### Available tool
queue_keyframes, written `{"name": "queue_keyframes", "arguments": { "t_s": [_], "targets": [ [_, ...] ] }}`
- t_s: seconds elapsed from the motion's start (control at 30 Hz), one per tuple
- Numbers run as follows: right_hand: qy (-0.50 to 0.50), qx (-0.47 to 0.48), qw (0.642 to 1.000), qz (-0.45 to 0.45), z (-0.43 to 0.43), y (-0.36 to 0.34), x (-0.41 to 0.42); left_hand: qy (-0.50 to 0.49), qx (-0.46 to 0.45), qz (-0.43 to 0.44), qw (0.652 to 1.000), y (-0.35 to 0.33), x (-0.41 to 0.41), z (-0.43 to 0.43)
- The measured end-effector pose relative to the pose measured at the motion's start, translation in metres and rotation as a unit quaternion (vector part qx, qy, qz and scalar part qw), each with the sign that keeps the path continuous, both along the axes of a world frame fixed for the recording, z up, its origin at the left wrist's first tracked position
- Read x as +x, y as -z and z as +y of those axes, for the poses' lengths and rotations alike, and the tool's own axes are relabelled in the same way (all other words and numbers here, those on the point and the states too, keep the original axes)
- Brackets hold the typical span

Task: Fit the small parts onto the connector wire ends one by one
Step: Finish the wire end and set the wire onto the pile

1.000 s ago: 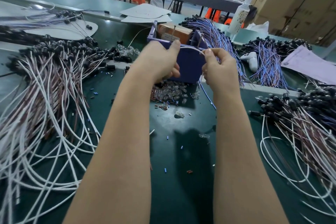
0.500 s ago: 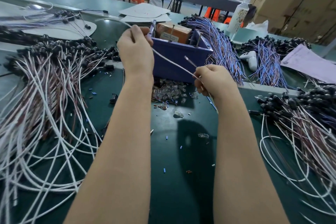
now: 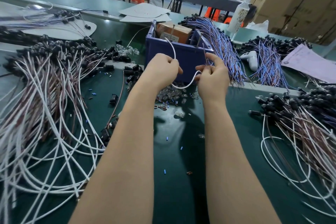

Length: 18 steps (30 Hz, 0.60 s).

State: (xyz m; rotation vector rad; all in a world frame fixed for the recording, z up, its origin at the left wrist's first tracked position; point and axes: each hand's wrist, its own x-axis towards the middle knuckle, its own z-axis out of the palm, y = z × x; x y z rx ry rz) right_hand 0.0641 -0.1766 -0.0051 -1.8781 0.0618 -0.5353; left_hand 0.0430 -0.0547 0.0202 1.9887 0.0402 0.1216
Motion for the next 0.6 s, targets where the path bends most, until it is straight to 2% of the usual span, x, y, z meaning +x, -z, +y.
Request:
{"name": "queue_keyframes", "arguments": {
  "t_s": [0.3, 0.6],
  "targets": [
    [-0.016, -0.017, 1.0, 0.005, 0.0021, -0.0016, -0.0014, 0.042, 0.043, 0.015, 0.998, -0.0008, 0.0008, -0.0029],
    [-0.028, -0.028, 0.999, 0.004, 0.0021, -0.0015, -0.0002, 0.04, 0.033, -0.014, 0.999, 0.0019, 0.0027, -0.0046]
  ]
}}
